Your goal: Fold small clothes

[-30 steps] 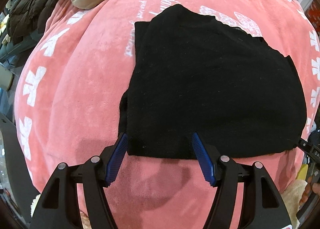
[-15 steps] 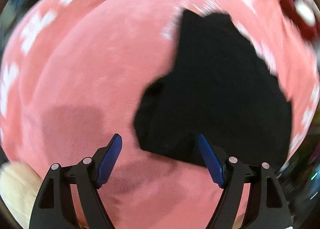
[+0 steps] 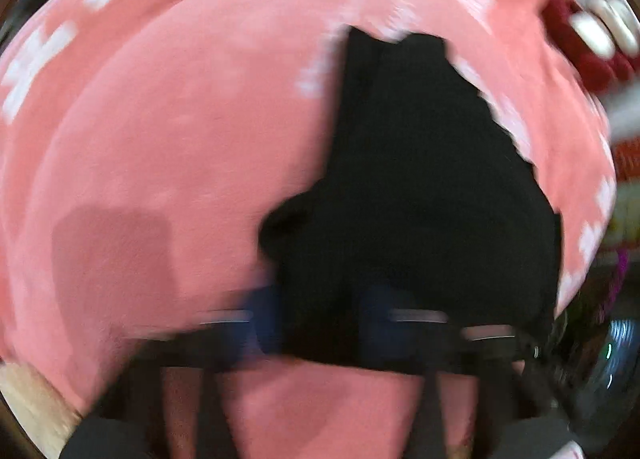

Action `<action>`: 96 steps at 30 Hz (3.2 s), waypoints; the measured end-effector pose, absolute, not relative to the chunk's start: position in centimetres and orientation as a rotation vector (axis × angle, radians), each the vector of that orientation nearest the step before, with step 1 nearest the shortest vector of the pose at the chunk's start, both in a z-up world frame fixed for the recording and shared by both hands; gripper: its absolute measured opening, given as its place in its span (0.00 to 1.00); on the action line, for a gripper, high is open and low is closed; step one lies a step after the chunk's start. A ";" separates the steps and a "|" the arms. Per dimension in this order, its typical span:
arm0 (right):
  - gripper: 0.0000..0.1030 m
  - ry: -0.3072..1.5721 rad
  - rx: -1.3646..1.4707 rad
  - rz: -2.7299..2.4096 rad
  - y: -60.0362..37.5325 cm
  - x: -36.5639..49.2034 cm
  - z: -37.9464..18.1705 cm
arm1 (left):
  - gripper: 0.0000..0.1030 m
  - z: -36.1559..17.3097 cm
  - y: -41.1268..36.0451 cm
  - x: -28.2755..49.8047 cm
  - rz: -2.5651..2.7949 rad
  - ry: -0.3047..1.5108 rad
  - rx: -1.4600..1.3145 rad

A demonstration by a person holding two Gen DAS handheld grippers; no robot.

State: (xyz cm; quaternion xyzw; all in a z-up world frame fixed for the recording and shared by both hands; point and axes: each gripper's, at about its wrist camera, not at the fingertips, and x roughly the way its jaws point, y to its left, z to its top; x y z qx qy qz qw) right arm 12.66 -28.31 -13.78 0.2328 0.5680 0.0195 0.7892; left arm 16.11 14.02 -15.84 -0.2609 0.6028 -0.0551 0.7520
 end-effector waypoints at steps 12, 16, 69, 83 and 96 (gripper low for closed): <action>0.17 1.342 0.411 0.103 -29.4 7.5 -12.6 | 0.06 -13.5 16.5 9.1 -0.177 1.356 -0.732; 0.21 1.290 0.408 -0.015 -29.8 6.3 -11.8 | 0.08 -14.9 15.5 8.3 -0.084 1.386 -0.656; 0.23 0.986 0.302 0.045 -31.2 17.2 -7.8 | 0.29 -8.7 10.3 20.7 0.023 1.177 0.042; 0.06 1.183 0.334 -0.003 -29.9 13.6 -14.5 | 0.44 -9.2 5.7 15.5 -0.109 1.199 -0.043; 0.09 1.048 0.383 -0.048 -30.9 9.3 -10.1 | 0.53 -9.9 4.2 13.0 -0.108 1.261 0.004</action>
